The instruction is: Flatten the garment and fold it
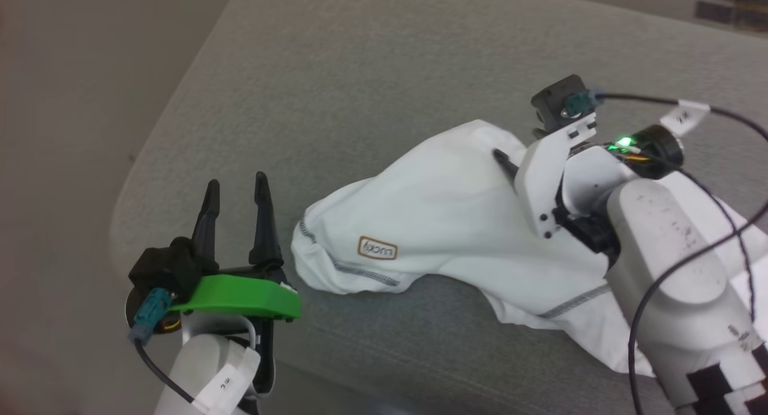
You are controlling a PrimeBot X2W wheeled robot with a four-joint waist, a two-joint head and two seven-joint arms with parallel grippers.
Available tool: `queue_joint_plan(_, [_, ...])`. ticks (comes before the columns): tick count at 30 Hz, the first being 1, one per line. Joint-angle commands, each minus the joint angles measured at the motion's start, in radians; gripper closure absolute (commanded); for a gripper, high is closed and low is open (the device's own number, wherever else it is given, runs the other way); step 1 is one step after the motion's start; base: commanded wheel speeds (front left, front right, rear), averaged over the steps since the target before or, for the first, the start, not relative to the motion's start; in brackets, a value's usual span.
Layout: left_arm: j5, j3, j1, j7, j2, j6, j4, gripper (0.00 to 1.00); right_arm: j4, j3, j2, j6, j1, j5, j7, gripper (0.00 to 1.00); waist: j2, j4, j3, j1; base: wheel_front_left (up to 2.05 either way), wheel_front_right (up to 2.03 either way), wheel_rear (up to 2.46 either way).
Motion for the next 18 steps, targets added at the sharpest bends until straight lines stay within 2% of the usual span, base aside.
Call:
queue_joint_plan(1, [0.004,-0.001,-0.017,-0.004,-0.005,-0.009,0.001,0.00,0.037,0.006,-0.016,-0.002,-0.027,-0.009,0.049,0.00,0.0000,0.080,0.073,0.0000,0.00,0.00,0.00])
queue_joint_plan(8, [-0.058,-0.054,-0.027,-0.005,-0.006,0.010,0.009,0.00,0.153,0.077,-0.067,-0.002,-0.063,0.046,0.333,0.00,0.0000,0.128,0.098,0.0000,0.00,0.00,0.00])
queue_joint_plan(9, [-0.063,-0.059,-0.027,-0.005,-0.006,0.014,0.009,0.00,0.154,0.090,-0.078,-0.002,-0.064,0.066,0.365,0.20,0.0000,0.130,0.099,0.0000,0.00,0.00,0.00])
queue_joint_plan(10, [-0.066,-0.062,-0.027,-0.005,-0.006,0.017,0.009,0.00,0.150,0.094,-0.086,-0.002,-0.065,0.081,0.383,0.58,0.0000,0.132,0.101,0.0000,0.00,0.00,0.00])
queue_joint_plan(11, [-0.069,-0.065,-0.027,-0.005,-0.006,0.019,0.009,0.00,0.137,0.103,-0.096,-0.002,-0.067,0.101,0.390,0.84,0.0000,0.133,0.103,0.0000,0.00,0.00,0.00])
queue_joint_plan(12, [-0.072,-0.066,-0.027,-0.005,-0.006,0.021,0.009,0.00,0.119,0.101,-0.107,-0.002,-0.073,0.111,0.378,1.00,0.0000,0.133,0.107,0.0000,0.00,0.00,0.00])
queue_joint_plan(14, [-0.075,-0.066,-0.030,-0.005,-0.006,0.024,0.008,0.00,0.089,0.110,-0.131,-0.002,-0.088,0.103,0.352,1.00,0.0000,0.130,0.113,0.0000,0.00,0.00,0.00])
queue_joint_plan(18, [-0.078,-0.071,-0.042,-0.005,-0.006,0.029,0.011,0.00,0.030,0.058,-0.181,-0.002,-0.155,0.045,0.242,1.00,0.0000,0.125,0.115,0.0000,0.00,0.00,0.00])
